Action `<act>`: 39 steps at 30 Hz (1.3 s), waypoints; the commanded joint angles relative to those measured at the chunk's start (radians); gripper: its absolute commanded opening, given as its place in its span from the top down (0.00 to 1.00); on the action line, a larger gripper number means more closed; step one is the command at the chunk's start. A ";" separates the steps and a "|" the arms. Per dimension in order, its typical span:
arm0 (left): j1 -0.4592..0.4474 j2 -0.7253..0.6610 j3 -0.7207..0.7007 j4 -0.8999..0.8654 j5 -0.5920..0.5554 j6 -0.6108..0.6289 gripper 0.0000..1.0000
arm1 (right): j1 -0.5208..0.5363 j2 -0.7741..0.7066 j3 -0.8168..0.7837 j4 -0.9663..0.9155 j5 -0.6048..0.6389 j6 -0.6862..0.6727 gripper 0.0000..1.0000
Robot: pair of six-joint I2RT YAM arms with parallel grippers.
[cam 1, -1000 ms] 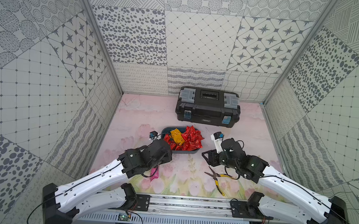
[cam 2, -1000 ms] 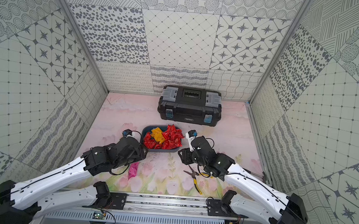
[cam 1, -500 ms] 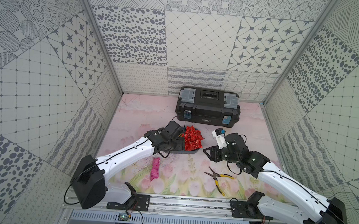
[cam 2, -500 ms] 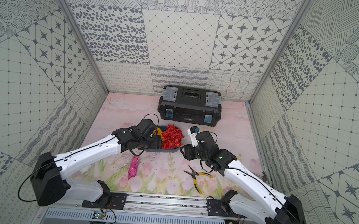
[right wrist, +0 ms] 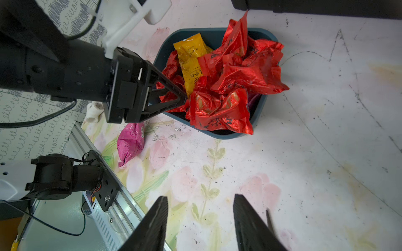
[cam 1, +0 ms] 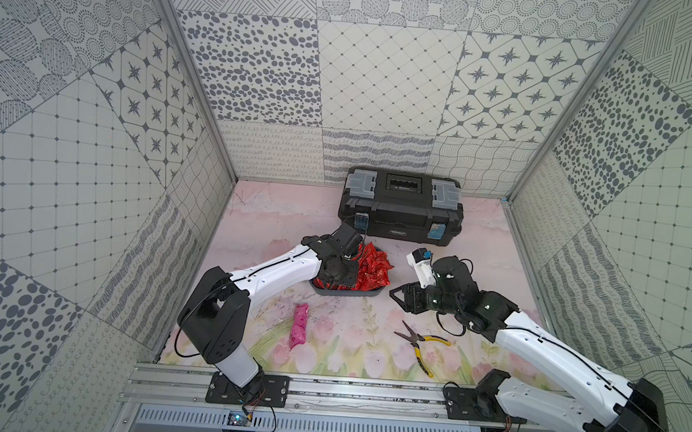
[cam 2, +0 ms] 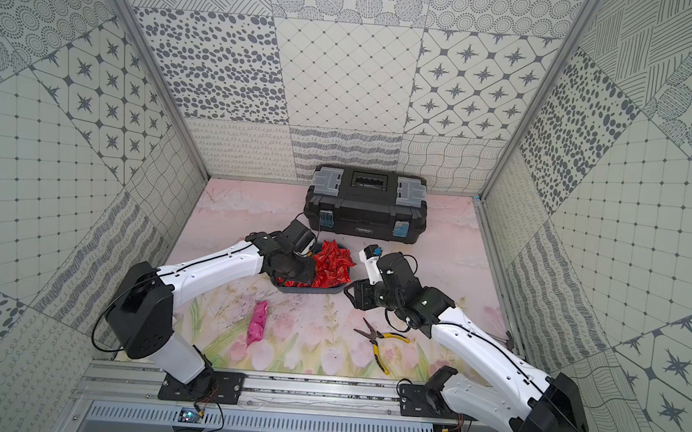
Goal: Take the tea bags out of the storage box
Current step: Pick up the tea bag from the storage box.
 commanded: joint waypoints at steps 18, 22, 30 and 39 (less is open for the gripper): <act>0.015 -0.160 -0.041 -0.075 -0.024 0.038 1.00 | -0.008 -0.036 -0.005 0.017 -0.033 0.025 0.48; 0.015 -0.237 -0.031 -0.147 -0.041 0.015 1.00 | -0.008 -0.035 0.000 0.017 -0.030 0.020 0.48; 0.008 -0.395 -0.001 -0.442 -0.023 0.040 1.00 | -0.008 -0.152 -0.091 -0.007 -0.020 0.085 0.48; -0.170 -0.326 0.021 -0.682 -0.026 0.113 1.00 | -0.007 -0.153 -0.087 -0.015 -0.022 0.091 0.48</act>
